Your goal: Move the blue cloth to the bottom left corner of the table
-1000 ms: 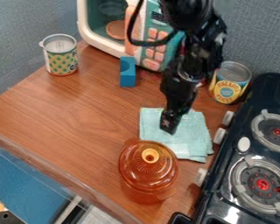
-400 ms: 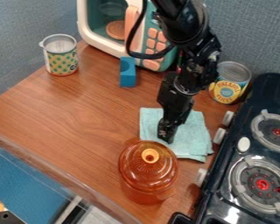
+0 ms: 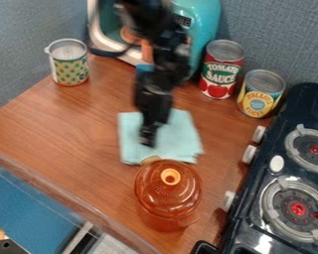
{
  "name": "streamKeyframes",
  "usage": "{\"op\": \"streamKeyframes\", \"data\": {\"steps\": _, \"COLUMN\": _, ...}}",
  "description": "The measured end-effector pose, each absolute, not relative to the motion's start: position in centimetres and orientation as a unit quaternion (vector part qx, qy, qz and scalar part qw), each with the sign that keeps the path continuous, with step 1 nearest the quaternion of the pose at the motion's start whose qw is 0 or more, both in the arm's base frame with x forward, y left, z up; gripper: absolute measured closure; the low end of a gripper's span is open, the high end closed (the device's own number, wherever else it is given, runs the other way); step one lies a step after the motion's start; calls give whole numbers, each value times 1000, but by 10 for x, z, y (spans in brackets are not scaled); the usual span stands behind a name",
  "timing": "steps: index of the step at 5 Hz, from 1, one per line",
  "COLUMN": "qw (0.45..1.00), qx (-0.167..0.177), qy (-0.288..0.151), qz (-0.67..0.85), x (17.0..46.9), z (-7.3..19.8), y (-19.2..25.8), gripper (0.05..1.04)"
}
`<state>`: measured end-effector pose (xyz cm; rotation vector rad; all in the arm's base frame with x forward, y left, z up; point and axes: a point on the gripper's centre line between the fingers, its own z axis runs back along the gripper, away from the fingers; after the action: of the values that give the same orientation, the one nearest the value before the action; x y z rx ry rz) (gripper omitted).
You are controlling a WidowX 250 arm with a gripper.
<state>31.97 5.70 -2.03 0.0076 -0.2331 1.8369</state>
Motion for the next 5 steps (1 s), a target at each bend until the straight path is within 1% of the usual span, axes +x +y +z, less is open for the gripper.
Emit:
{"op": "streamKeyframes", "data": {"steps": 2, "qw": 536, "qx": 31, "qy": -120, "qz": 835, "x": 280, "z": -21, "y": 117, "gripper": 83}}
{"op": "streamKeyframes", "data": {"steps": 3, "qw": 494, "qx": 32, "qy": -119, "qz": 861, "x": 265, "z": -22, "y": 146, "gripper": 83}}
{"op": "streamKeyframes", "data": {"steps": 4, "qw": 439, "qx": 41, "qy": -116, "qz": 890, "x": 244, "z": -22, "y": 179, "gripper": 82}}
{"op": "streamKeyframes", "data": {"steps": 5, "qw": 414, "qx": 50, "qy": -117, "qz": 901, "x": 231, "z": -23, "y": 198, "gripper": 82}}
